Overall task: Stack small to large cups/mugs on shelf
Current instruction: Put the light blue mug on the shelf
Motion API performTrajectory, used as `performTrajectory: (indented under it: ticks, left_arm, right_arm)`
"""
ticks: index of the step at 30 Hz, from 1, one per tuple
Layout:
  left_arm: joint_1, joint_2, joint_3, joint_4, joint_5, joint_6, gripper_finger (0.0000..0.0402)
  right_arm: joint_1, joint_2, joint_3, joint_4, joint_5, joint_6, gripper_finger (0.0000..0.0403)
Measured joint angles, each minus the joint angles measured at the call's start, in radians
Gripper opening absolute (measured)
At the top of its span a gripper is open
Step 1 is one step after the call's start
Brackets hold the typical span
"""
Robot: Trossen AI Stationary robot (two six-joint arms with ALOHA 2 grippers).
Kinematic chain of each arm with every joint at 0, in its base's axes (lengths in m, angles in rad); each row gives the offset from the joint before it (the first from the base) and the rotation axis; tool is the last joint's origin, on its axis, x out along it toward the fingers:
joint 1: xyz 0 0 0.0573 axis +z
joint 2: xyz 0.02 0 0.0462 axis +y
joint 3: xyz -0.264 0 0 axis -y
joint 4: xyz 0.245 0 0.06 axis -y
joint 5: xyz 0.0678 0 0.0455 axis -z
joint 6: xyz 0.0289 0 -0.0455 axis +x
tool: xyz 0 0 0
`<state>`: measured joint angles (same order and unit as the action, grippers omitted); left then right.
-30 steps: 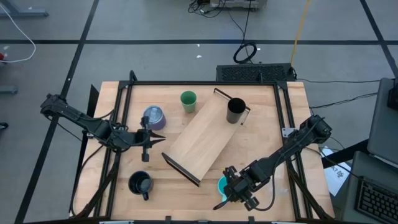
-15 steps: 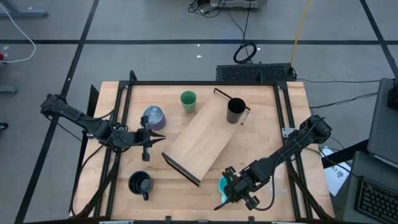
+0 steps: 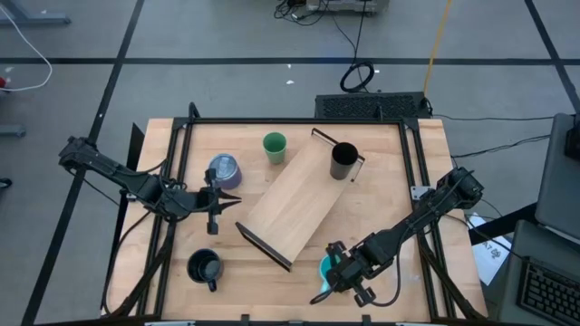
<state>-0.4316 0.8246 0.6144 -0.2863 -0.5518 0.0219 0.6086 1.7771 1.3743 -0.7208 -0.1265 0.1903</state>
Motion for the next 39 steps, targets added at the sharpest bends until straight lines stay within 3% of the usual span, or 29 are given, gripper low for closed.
performTrajectory:
  ticks: [7, 19, 30, 39]
  left_arm:
    - [0.000, 0.000, 0.000, 0.000, 0.000, 0.000, 0.0031]
    - [0.000, 0.000, 0.000, 0.003, 0.000, 0.005, 0.0031]
    - [0.000, 0.000, 0.000, 0.003, 0.000, 0.004, 0.0031]
    - [0.000, 0.000, 0.000, 0.003, 0.000, 0.006, 0.0031]
  right_arm:
    - [0.000, -0.001, 0.000, 0.004, 0.001, 0.152, 0.0002]
    - [0.000, -0.049, 0.000, 0.016, 0.052, 0.227, 0.0000]
    - [0.000, -0.096, 0.000, 0.005, 0.058, 0.425, 0.0000]
    - [-0.001, -0.181, 0.000, -0.031, 0.141, 0.588, 0.0000]
